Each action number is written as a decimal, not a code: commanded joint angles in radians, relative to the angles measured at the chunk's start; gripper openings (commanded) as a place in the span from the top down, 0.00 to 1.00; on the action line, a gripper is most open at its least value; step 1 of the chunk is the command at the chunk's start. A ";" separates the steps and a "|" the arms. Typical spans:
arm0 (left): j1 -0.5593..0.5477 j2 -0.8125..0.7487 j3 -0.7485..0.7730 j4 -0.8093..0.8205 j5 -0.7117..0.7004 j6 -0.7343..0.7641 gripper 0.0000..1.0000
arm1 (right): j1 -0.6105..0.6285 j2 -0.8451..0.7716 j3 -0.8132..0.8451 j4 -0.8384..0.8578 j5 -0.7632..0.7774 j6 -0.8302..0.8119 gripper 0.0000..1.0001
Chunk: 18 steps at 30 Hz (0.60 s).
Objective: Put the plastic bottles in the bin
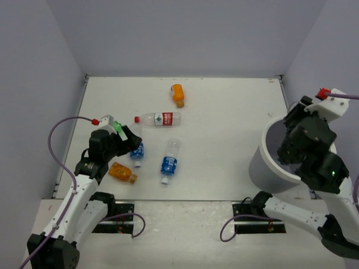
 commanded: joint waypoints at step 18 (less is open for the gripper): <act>-0.007 -0.006 -0.007 0.044 0.000 0.028 0.00 | -0.004 -0.163 -0.398 0.784 0.168 -0.614 0.92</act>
